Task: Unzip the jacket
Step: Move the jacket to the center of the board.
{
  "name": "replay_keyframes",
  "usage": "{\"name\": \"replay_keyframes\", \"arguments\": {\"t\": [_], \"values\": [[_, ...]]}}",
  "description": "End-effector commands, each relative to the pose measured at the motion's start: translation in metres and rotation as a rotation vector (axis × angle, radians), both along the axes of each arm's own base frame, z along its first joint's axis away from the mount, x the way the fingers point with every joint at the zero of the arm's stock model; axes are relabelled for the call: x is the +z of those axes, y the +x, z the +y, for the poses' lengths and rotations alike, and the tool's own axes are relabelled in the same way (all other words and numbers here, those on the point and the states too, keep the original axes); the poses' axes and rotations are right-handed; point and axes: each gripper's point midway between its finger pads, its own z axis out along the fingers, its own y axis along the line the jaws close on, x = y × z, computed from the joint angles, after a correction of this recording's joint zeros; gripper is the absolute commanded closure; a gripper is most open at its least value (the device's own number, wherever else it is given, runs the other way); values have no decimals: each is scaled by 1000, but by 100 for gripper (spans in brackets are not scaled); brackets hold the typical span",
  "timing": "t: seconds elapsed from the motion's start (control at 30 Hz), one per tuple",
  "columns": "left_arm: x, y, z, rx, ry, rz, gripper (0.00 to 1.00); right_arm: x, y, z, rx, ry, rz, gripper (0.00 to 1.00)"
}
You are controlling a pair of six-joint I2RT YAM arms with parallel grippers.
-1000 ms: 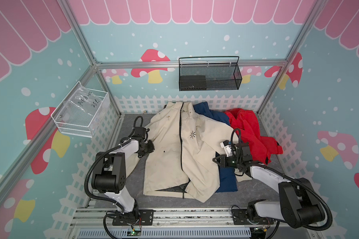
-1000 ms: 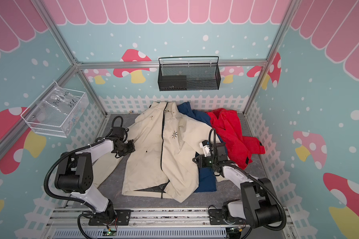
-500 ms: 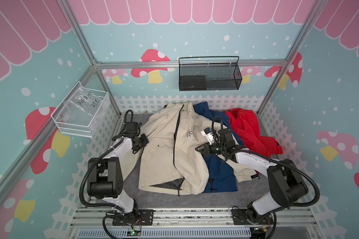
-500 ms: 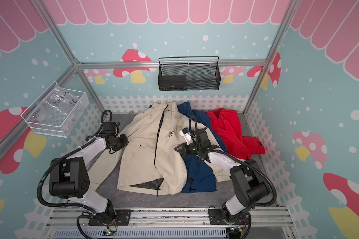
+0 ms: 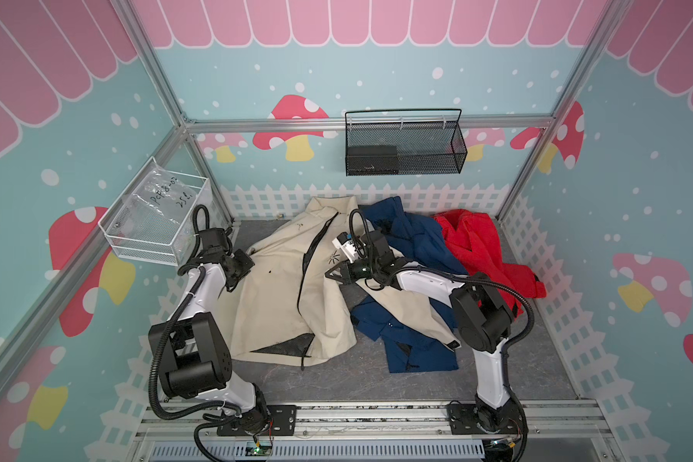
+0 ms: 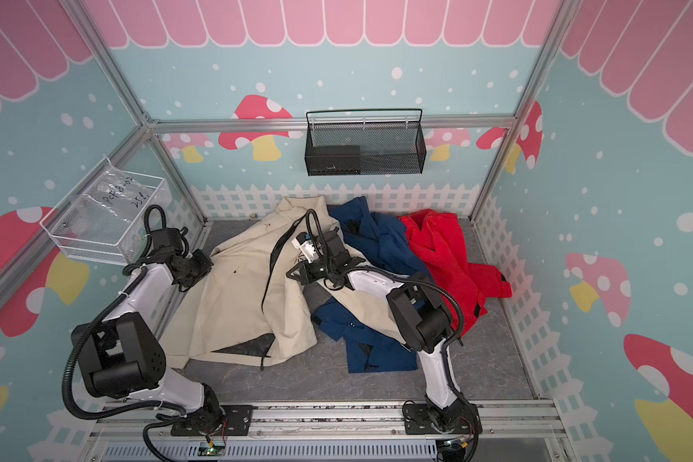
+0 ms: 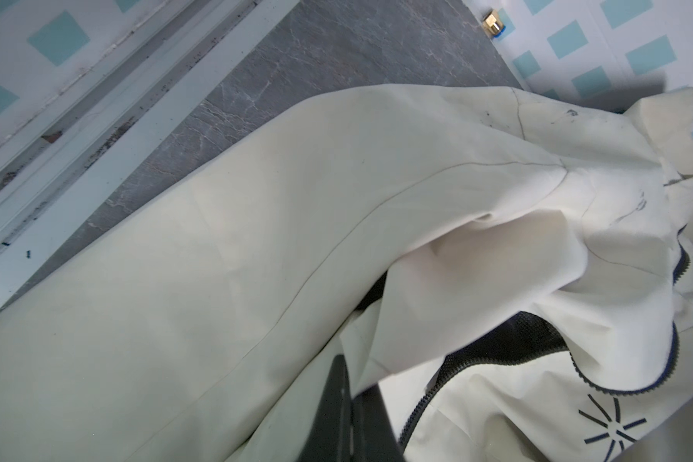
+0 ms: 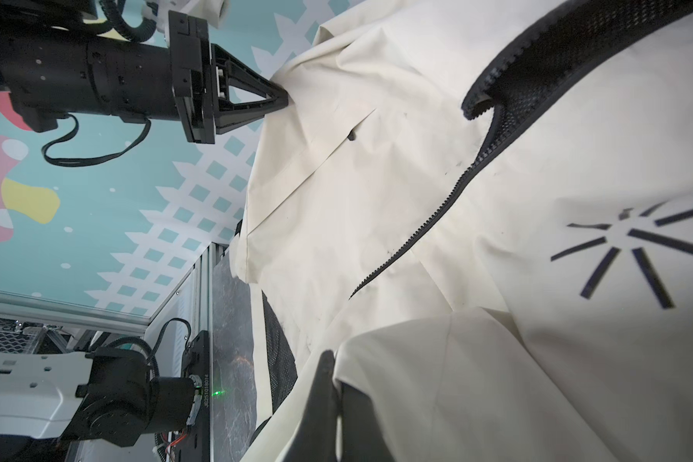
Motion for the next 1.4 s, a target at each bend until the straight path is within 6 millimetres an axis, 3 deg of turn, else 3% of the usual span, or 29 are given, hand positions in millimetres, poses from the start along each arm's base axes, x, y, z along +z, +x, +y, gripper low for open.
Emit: {"name": "replay_keyframes", "arguments": {"t": [0.0,0.07,0.13,0.17,0.2,0.27,0.33,0.47,0.6,0.7,0.87,1.0,1.03,1.1,1.2,1.23,1.37], "values": [[1,-5,13,25,11,10,100,0,7,12,-9,-4,-7,100],[-1,-5,15,25,6,12,100,-2,8,14,-13,-13,-11,100],[-1,-4,15,11,8,10,100,3,7,12,-6,-22,-39,90],[2,-3,13,-9,10,4,92,8,7,10,0,-32,-61,77],[7,-2,11,-31,15,-8,76,15,5,8,17,-42,-89,62],[16,-2,9,-54,36,-32,55,29,-3,2,68,-56,-138,40],[29,-5,4,-78,78,-59,46,38,-8,-15,82,-80,-162,29],[56,-6,-21,-179,167,-118,39,62,-3,-90,-33,-116,-202,25],[85,-8,-54,-266,252,-186,41,59,-1,-172,-169,-199,-193,25],[96,-9,-75,-319,242,-254,41,38,-11,-212,-224,-283,-163,24],[102,-4,-114,-493,119,-321,40,2,-23,-251,-303,-382,-101,24],[104,-3,-147,-621,10,-354,41,-22,-31,-254,-307,-389,-58,26],[102,-4,-149,-624,10,-349,41,-27,-33,-253,-299,-386,-42,31],[101,-5,-151,-627,16,-345,41,-29,-39,-243,-253,-345,-8,54],[103,-6,-154,-636,2,-357,42,-12,-50,-214,-162,-248,-18,95],[103,-5,-155,-636,-3,-360,42,-6,-53,-203,-138,-232,-36,100],[104,-6,-156,-637,-7,-366,43,16,-67,-143,-13,-161,-68,100]]}}
